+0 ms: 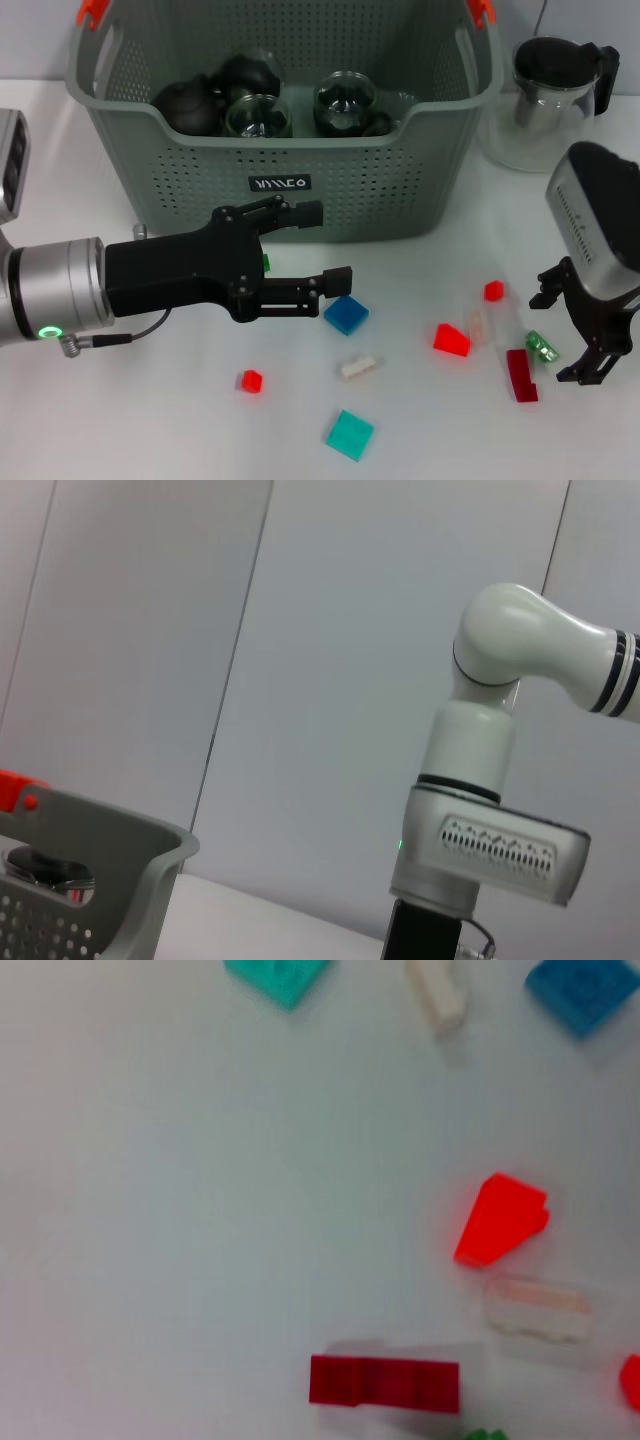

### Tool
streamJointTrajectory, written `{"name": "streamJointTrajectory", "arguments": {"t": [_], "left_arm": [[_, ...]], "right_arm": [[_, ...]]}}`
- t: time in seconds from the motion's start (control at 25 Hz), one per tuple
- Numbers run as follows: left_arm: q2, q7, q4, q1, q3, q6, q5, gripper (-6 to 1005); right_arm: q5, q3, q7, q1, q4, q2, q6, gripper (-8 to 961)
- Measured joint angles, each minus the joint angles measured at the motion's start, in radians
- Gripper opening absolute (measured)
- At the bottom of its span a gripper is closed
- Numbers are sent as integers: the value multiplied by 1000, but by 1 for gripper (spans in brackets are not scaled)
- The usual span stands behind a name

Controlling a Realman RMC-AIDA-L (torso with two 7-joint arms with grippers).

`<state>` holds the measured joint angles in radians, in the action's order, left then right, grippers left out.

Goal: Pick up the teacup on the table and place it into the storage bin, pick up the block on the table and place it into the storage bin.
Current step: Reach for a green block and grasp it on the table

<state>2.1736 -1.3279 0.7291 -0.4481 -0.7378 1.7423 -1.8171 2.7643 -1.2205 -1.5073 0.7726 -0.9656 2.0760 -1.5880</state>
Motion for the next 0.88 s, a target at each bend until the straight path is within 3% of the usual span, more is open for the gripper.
{"name": "streamJointTrajectory", "arguments": {"t": [0.24,0.88], "left_arm": [[0,0,-16,-2,1,-6,10,917],[-2,-1,-19,0,15,-8,15,917]], "right_arm": [[55,-32,9,4,12,19,41,959],[50,-46,16,42,89,23,74,879]]}}
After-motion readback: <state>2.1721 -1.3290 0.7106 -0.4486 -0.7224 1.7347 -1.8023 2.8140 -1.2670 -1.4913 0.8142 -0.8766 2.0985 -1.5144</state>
